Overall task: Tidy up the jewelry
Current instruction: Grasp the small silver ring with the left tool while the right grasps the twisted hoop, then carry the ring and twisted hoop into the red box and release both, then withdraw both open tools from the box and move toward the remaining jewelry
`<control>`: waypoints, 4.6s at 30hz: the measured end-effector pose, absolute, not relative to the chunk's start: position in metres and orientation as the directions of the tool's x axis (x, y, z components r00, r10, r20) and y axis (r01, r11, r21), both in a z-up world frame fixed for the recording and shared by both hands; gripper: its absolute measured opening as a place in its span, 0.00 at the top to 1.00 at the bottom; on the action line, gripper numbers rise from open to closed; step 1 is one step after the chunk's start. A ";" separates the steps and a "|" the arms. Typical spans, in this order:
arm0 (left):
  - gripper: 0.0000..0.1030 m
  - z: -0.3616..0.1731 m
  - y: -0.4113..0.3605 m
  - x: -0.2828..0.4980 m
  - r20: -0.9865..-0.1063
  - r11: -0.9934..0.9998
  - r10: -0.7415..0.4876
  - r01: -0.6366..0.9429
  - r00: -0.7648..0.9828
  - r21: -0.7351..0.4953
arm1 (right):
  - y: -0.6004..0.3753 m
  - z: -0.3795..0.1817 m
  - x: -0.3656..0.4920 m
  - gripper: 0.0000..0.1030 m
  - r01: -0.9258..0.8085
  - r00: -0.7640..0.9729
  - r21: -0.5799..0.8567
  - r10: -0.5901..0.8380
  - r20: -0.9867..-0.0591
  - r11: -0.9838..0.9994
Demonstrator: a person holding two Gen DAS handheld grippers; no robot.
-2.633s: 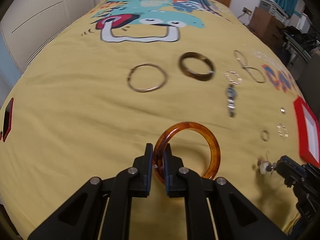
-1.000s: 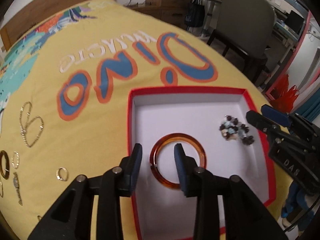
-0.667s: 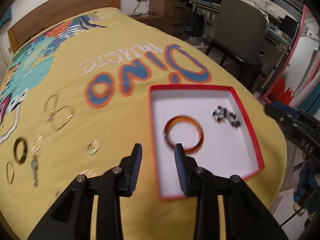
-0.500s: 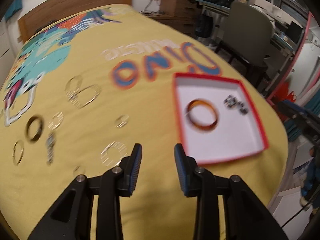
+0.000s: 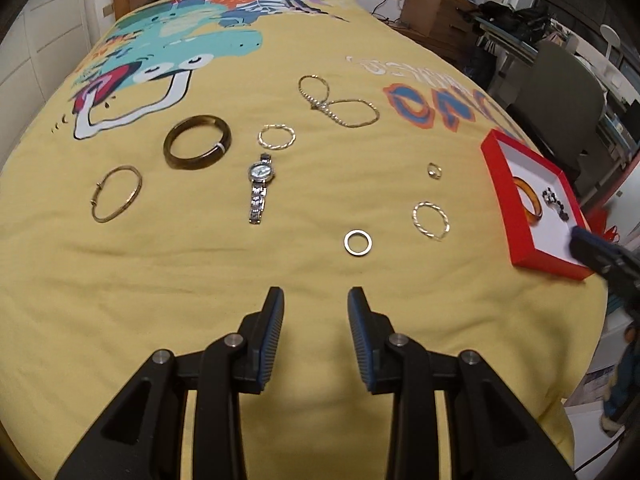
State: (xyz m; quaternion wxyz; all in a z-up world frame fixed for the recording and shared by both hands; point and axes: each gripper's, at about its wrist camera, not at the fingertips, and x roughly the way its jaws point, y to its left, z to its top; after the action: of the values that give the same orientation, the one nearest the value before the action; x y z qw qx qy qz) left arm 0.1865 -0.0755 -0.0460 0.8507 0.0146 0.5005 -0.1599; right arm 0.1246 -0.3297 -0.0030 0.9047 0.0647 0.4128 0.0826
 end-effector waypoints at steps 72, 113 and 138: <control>0.82 -0.024 -0.309 0.188 -0.797 0.745 -0.519 0.620 0.308 -0.245 | -0.488 -0.039 0.124 0.96 0.241 0.557 0.045 -0.100 -0.824 0.970; 0.67 0.010 -0.282 0.144 -0.754 0.860 -0.394 0.501 0.526 -0.099 | -0.485 -0.023 0.070 0.67 0.295 0.641 0.124 -0.100 -0.761 0.947; 0.67 0.045 -0.211 0.112 -0.693 0.887 -0.376 0.455 0.615 -0.078 | -0.424 0.007 0.041 0.61 0.249 0.668 0.119 -0.081 -0.740 0.961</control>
State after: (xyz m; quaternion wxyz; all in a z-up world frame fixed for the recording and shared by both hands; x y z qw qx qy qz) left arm 0.1116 -0.2106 0.0454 0.8972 0.0527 0.3725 -0.2315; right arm 0.0409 -0.4236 0.0072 0.9072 0.1053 0.3971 -0.0910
